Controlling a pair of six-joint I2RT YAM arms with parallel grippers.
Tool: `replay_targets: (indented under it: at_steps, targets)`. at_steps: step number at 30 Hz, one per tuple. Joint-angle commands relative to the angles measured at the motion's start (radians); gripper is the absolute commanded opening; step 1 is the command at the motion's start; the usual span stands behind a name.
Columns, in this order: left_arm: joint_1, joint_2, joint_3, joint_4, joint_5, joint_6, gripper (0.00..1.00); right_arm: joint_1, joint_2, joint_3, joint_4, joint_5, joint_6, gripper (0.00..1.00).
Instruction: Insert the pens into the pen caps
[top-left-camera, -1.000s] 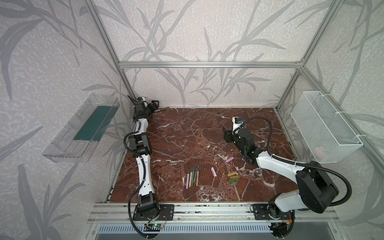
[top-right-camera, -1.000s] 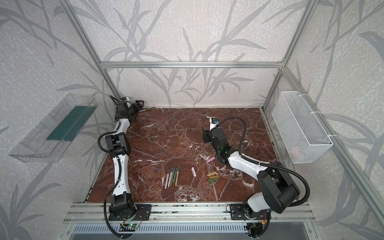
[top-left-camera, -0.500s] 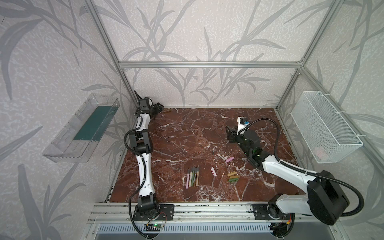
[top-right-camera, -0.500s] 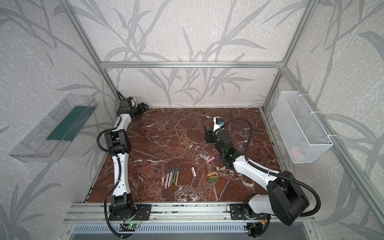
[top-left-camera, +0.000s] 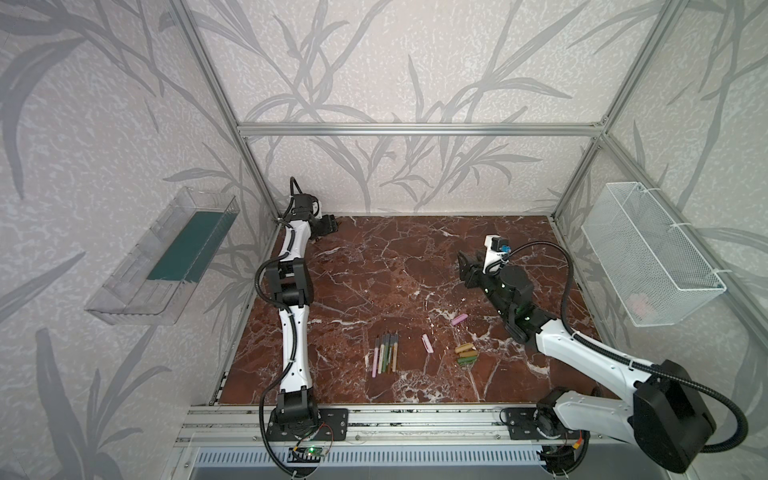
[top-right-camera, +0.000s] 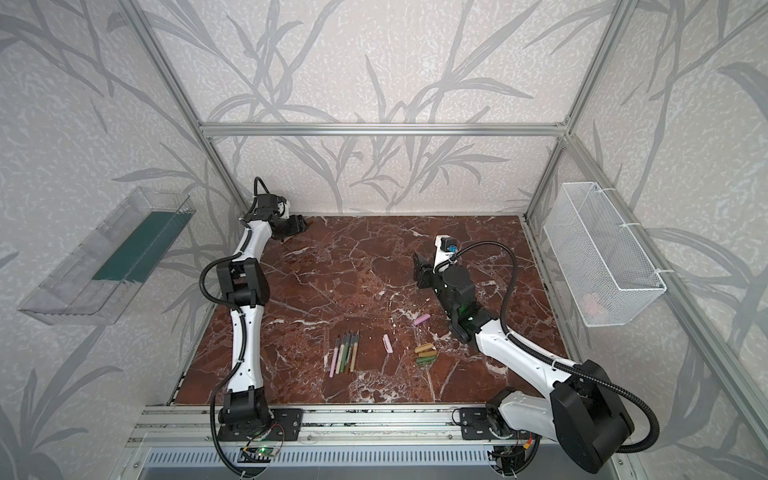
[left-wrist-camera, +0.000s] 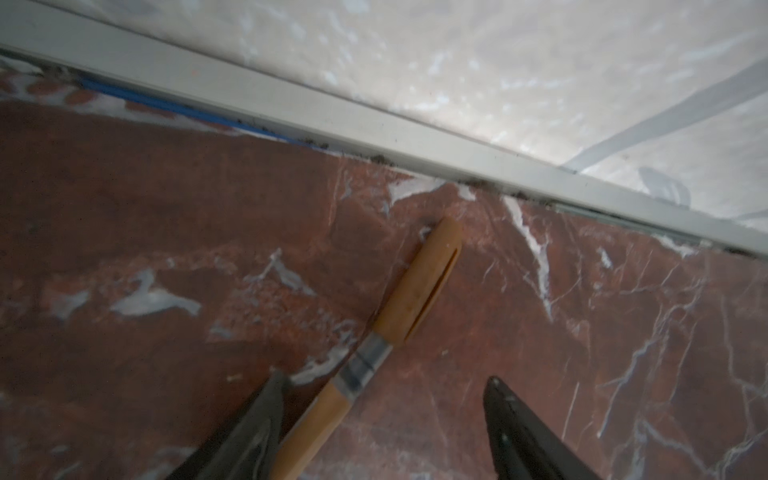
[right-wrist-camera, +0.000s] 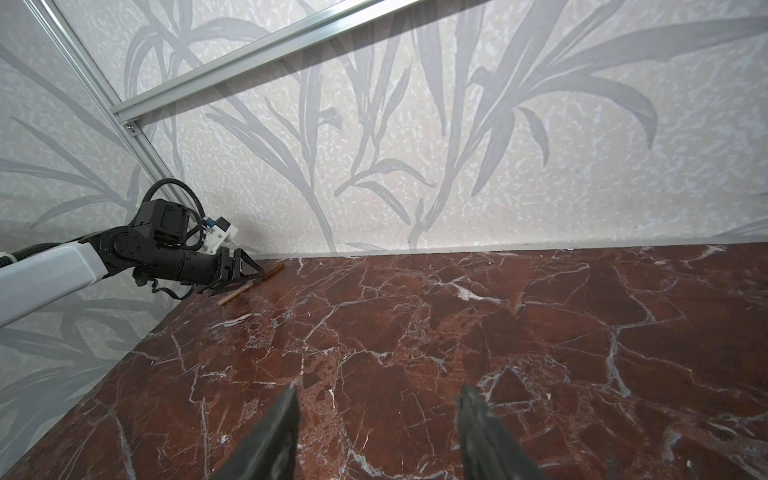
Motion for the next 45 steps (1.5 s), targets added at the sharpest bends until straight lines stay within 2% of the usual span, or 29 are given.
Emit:
replay_targets:
  at_steps: [1, 6, 9, 14, 17, 19, 25, 28, 30, 32, 40, 45]
  targets:
    - [-0.025, -0.048, -0.022, -0.202, -0.049, 0.119, 0.65, -0.005, -0.031, -0.013, 0.007, -0.012, 0.011, 0.59]
    - [-0.057, -0.092, -0.058, -0.292, -0.179, 0.163, 0.5, -0.004, -0.044, -0.02, 0.006, -0.018, 0.022, 0.6]
    - [-0.079, -0.135, -0.144, -0.299, -0.212, 0.185, 0.46, -0.006, -0.044, -0.018, 0.01, -0.025, 0.026, 0.6]
    - [-0.133, -0.16, -0.174, -0.323, -0.362, 0.236, 0.41, -0.006, -0.044, -0.017, 0.007, -0.027, 0.033, 0.6]
    - [-0.144, -0.152, -0.165, -0.324, -0.401, 0.236, 0.28, -0.008, -0.049, -0.023, 0.009, -0.026, 0.033, 0.6]
    - [-0.144, -0.146, -0.161, -0.315, -0.419, 0.214, 0.28, -0.008, -0.052, -0.027, 0.008, -0.022, 0.033, 0.6]
    - [-0.143, -0.113, -0.118, -0.306, -0.433, 0.158, 0.2, -0.013, -0.052, -0.03, 0.007, -0.018, 0.03, 0.6]
    - [-0.143, -0.094, -0.095, -0.307, -0.459, 0.123, 0.2, -0.014, -0.049, -0.03, 0.007, -0.018, 0.031, 0.6]
    - [-0.144, -0.086, -0.085, -0.305, -0.465, 0.101, 0.24, -0.016, -0.044, -0.029, 0.008, -0.02, 0.032, 0.6]
    - [-0.143, -0.084, -0.083, -0.29, -0.449, 0.094, 0.27, -0.017, -0.042, -0.028, 0.01, -0.021, 0.033, 0.6]
    - [-0.135, -0.036, -0.016, -0.267, -0.365, 0.079, 0.28, -0.019, -0.034, -0.029, 0.009, -0.018, 0.033, 0.6]
    - [-0.131, -0.018, -0.017, -0.25, -0.299, 0.074, 0.23, -0.02, -0.025, -0.022, 0.011, -0.024, 0.034, 0.6]
